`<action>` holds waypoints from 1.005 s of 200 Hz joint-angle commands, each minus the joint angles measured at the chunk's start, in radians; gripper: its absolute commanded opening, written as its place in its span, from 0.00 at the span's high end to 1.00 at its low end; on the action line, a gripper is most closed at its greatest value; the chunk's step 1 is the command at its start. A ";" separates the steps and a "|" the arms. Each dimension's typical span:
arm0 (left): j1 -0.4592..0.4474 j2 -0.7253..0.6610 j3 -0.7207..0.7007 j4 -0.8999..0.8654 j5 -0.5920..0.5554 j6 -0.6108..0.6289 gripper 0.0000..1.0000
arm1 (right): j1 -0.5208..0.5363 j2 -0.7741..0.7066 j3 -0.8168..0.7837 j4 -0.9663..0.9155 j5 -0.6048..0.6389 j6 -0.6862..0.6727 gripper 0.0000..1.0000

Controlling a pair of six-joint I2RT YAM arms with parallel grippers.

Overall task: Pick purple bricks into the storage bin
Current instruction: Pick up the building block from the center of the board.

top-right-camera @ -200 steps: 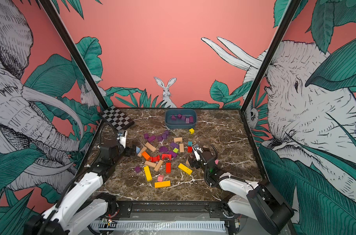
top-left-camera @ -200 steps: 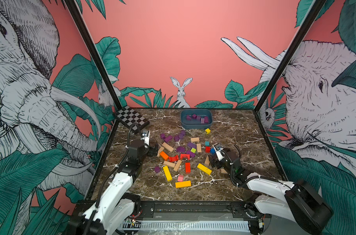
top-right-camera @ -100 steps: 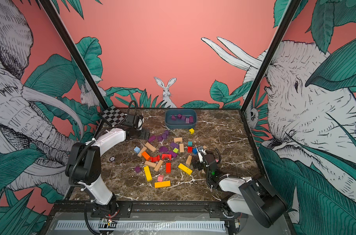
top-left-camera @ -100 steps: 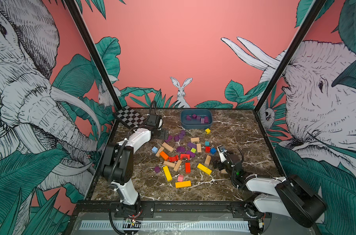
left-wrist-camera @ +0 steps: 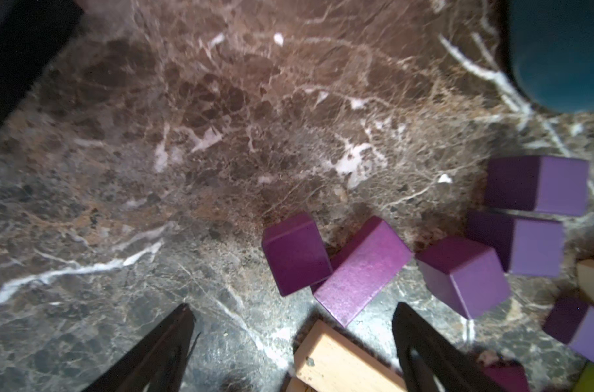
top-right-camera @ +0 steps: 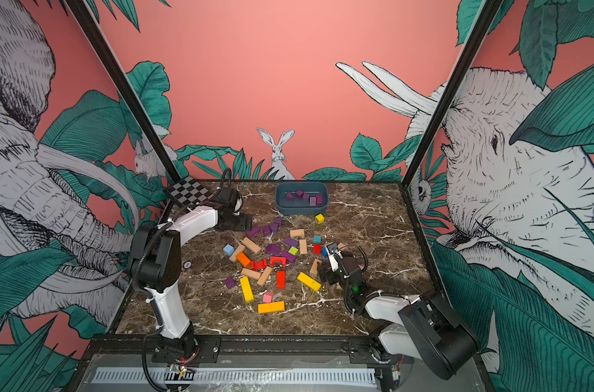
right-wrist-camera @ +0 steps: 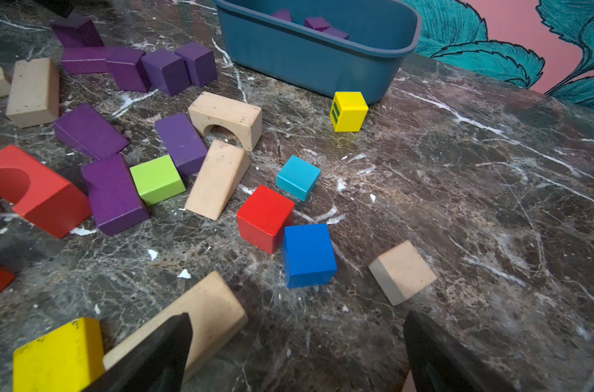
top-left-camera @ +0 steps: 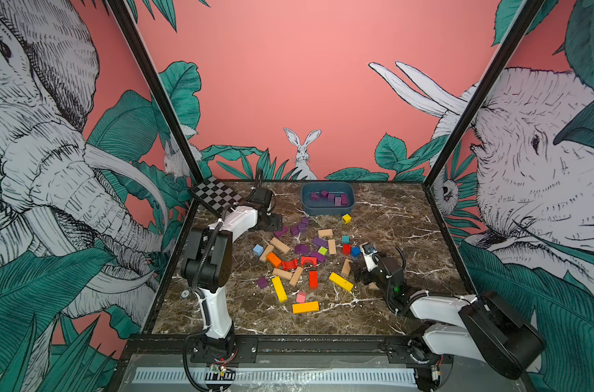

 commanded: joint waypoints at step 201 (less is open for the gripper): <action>-0.003 0.104 0.084 0.015 -0.047 -0.151 0.46 | -0.004 0.022 0.038 0.029 -0.044 -0.012 0.01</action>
